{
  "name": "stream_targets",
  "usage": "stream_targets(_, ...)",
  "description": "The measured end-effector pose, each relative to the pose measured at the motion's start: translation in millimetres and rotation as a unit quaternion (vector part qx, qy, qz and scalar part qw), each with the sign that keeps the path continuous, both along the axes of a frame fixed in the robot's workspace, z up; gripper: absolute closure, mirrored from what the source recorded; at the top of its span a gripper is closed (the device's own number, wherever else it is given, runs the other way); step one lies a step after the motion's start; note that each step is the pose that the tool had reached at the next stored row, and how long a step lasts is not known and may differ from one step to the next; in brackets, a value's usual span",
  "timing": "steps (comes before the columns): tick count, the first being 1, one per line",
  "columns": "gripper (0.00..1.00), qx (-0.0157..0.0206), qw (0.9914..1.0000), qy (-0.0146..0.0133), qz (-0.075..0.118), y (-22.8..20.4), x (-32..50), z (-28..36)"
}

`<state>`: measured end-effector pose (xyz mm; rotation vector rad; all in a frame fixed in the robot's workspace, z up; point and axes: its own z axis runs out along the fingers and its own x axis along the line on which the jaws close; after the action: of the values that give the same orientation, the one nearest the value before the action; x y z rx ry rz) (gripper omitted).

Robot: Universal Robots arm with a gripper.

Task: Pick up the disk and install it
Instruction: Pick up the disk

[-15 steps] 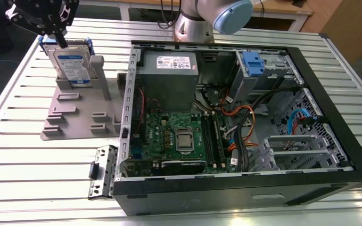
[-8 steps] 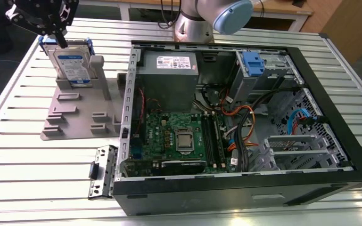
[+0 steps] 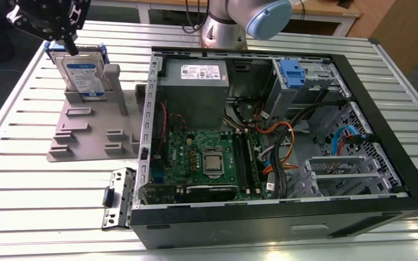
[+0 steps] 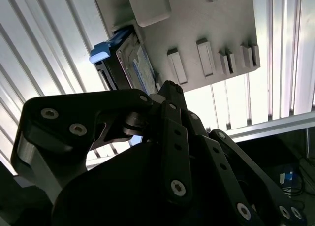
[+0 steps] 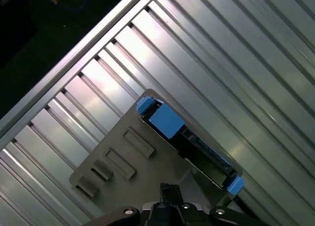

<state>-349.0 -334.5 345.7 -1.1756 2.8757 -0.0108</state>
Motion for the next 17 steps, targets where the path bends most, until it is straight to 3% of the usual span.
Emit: stream_targets(17, 0.9, 0.0, 0.9995, 0.0, 0.031, 0.0, 0.0, 0.0)
